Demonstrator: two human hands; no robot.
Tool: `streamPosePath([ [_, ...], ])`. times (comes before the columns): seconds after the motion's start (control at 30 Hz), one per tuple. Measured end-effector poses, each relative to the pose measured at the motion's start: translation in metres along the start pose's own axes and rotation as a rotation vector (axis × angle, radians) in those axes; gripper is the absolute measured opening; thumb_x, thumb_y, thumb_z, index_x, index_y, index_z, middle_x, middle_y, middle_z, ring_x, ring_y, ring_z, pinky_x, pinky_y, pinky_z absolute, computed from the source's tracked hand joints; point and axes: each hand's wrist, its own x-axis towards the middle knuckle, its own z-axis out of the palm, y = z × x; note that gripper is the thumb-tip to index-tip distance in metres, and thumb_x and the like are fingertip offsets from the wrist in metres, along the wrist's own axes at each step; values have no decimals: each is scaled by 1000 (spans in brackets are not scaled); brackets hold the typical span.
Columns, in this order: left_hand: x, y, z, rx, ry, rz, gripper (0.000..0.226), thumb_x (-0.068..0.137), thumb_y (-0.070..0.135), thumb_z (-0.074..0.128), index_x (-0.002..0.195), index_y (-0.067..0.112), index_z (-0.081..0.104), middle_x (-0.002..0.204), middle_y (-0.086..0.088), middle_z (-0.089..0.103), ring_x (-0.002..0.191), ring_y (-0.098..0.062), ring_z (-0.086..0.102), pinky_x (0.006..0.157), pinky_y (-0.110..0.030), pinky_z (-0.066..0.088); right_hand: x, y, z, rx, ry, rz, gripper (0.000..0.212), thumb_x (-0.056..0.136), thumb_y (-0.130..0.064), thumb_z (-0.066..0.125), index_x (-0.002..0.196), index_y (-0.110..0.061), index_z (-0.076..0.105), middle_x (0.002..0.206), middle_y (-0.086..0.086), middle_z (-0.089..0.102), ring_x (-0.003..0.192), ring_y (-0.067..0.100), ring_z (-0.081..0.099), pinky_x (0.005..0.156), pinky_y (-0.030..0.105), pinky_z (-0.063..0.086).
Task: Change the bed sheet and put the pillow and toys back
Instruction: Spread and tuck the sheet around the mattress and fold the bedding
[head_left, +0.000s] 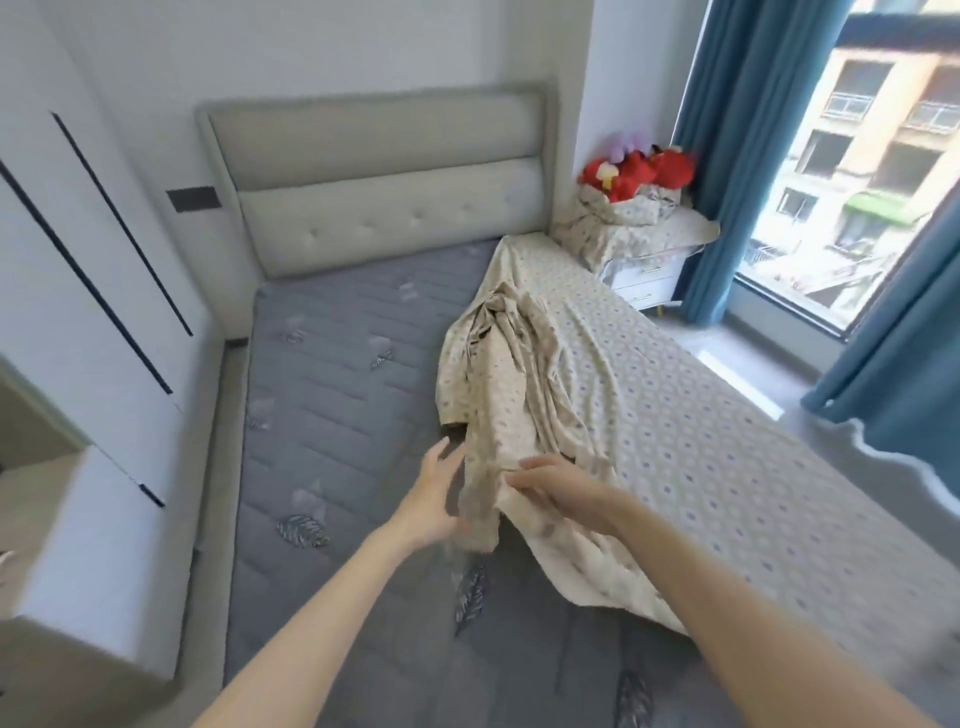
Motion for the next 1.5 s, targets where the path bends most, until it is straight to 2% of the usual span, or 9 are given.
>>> streamPosePath([
  [0.27,-4,17,22,-40,199,-64,9,91,15,58,91,22,53,133,-1,49,127,-21,43,91,-26,36,-18,5,-15,220,-98,34,13,98,-18,50,98,-7,56,75,7,46,62,14,46,52,22,41],
  [0.37,-4,22,14,-128,338,-132,25,97,7,41,79,24,39,82,3,55,79,-21,51,60,-26,34,-15,12,-17,91,12,71,36,100,-25,47,113,7,59,81,6,54,69,15,52,58,23,43],
  [0.53,-7,35,-14,-57,348,-112,10,101,15,32,94,16,40,81,4,52,71,-11,49,58,-25,34,-18,14,-6,-202,4,82,63,91,-60,48,130,-10,50,127,-2,50,116,16,48,98,29,37],
  [0.67,-15,37,-36,106,185,-71,16,103,19,28,104,13,43,98,-6,58,85,-23,54,71,-35,39,-19,15,2,-508,-18,148,74,76,-33,76,138,-16,38,133,-1,42,121,19,44,91,28,40],
  [0.87,-48,22,-64,244,18,-48,21,99,29,34,102,20,53,94,0,62,86,-20,57,68,-30,38,-18,27,24,-875,260,163,8,89,-15,48,93,-9,51,75,2,47,67,17,49,53,25,33],
  [1.03,-96,-16,-98,502,-250,-101,65,69,70,58,128,47,42,123,12,57,111,-15,55,87,-30,46,-33,54,68,-875,426,248,27,95,-22,42,68,-17,38,66,-2,46,55,10,42,43,19,28],
  [1.2,-139,-54,-110,1014,-235,15,32,85,25,49,114,17,59,110,-6,64,99,-25,61,80,-33,49,-54,74,153,-792,398,415,18,88,-15,37,72,-19,43,90,5,57,83,23,53,54,26,31],
  [1.33,-167,-73,-120,1050,-271,111,22,85,14,47,102,8,60,113,-8,57,100,-26,58,77,-33,45,-87,84,211,-628,428,450,42,94,-32,33,129,-13,48,139,13,48,121,28,49,78,30,35],
  [1.5,-179,-94,-121,921,-371,261,18,84,2,40,83,18,48,89,2,52,91,-20,50,114,-40,20,-120,88,252,-520,352,462,69,93,-54,36,151,-18,27,154,7,31,137,25,35,108,36,31],
])
